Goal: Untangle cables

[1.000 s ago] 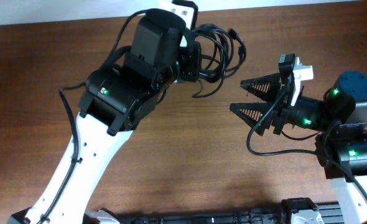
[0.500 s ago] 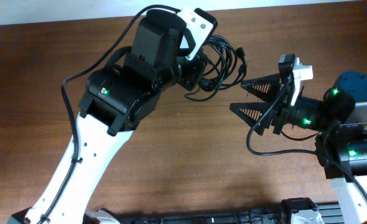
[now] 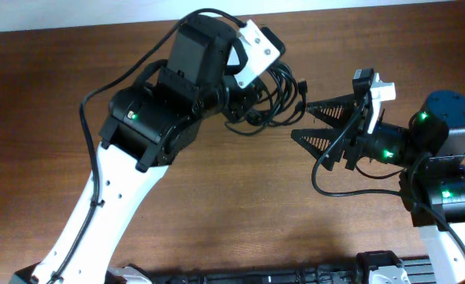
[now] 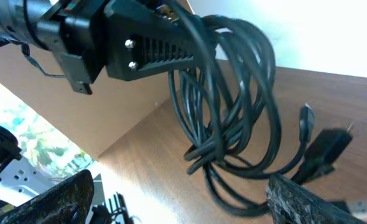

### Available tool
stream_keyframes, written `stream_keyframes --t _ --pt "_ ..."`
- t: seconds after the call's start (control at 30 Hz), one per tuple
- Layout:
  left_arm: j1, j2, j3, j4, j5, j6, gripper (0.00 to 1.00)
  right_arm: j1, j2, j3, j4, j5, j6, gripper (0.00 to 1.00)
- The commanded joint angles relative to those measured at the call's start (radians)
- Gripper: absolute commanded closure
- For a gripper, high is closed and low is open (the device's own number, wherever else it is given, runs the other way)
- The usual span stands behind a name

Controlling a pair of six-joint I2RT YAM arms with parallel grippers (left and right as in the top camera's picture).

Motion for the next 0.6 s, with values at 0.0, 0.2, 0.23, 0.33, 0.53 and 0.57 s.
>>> stream_keyframes --t 0.0,0.2,0.23,0.33,0.53,0.57 --pt "0.002 -0.007 0.016 0.005 0.091 0.074 1.00 0.002 -0.003 0.002 0.000 0.012 -0.010 0.12" --pt "0.002 -0.007 0.016 -0.009 0.127 0.150 1.00 0.002 -0.003 0.002 -0.001 0.012 -0.010 0.10" --pt "0.002 -0.007 0.016 -0.010 0.130 0.153 1.00 0.002 -0.003 0.002 -0.002 0.012 -0.010 0.09" --pt "0.002 -0.007 0.016 -0.015 0.170 0.181 1.00 0.002 -0.003 0.002 -0.003 0.012 -0.010 0.07" --pt "0.002 -0.007 0.016 -0.027 0.375 0.352 1.00 0.002 -0.003 0.002 -0.004 0.010 -0.010 0.04" --pt "0.002 -0.007 0.016 -0.027 0.380 0.359 1.00 0.002 -0.003 0.002 -0.004 0.008 -0.009 0.03"
